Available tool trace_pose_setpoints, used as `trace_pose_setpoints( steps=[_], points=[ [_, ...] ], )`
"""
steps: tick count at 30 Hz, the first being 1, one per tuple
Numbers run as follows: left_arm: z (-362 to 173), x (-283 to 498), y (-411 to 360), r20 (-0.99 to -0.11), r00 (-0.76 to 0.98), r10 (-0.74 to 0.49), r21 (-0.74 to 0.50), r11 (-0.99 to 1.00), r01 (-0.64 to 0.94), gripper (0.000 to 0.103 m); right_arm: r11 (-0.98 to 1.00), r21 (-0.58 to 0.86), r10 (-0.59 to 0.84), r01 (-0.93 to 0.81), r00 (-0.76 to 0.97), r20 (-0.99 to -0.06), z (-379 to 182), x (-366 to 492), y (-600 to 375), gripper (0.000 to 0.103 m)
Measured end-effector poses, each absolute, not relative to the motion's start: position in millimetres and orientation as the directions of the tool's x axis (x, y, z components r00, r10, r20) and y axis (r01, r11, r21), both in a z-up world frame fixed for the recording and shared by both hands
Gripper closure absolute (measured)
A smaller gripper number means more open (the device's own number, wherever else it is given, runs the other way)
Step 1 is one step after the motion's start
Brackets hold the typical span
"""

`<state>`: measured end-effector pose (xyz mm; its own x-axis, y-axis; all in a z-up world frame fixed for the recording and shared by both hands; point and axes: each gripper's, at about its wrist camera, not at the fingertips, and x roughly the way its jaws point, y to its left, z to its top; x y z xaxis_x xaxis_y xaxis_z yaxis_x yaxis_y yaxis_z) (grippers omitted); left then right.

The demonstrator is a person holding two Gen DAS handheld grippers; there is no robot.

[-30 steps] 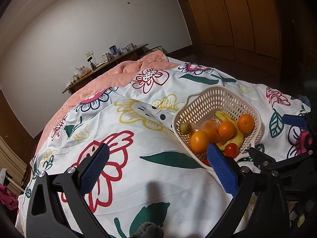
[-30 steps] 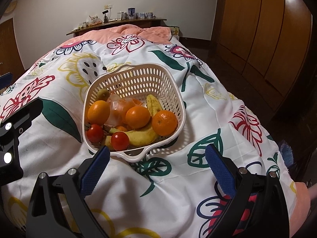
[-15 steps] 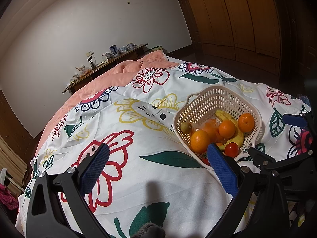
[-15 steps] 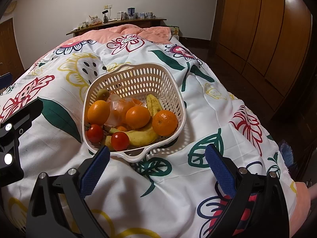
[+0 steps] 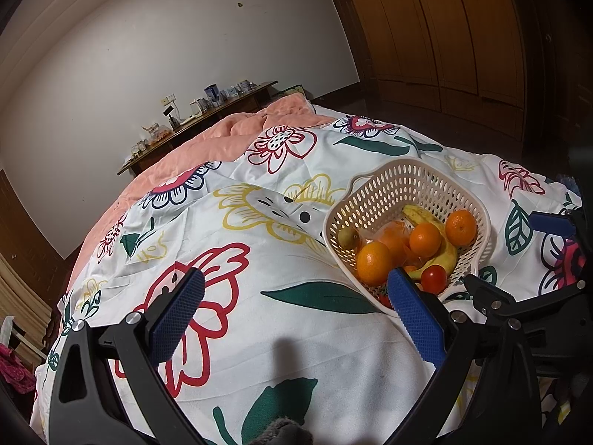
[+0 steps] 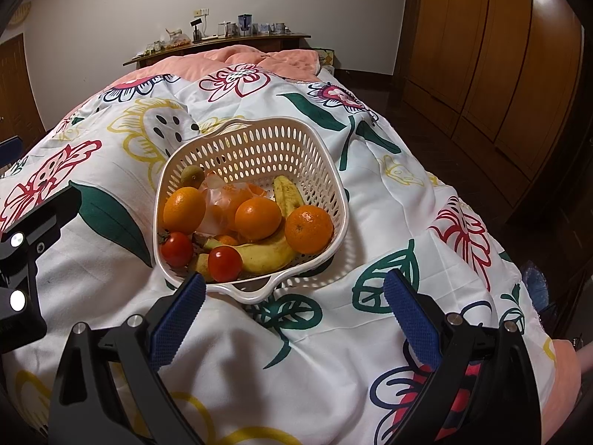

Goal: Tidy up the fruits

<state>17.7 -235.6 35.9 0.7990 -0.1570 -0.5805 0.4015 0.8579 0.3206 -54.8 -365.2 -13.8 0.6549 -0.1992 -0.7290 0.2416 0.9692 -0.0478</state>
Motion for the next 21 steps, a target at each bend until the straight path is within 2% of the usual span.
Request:
trace_pose_setpoints(
  steps=[21],
  points=[
    [33.4,13.4,-233.5,-0.57,0.805,-0.162,0.332,0.851,0.406,0.003,0.968,-0.051,-0.203,0.244,0.652,-0.73,-15.9,-54.3,-364.9,0.007]
  ],
)
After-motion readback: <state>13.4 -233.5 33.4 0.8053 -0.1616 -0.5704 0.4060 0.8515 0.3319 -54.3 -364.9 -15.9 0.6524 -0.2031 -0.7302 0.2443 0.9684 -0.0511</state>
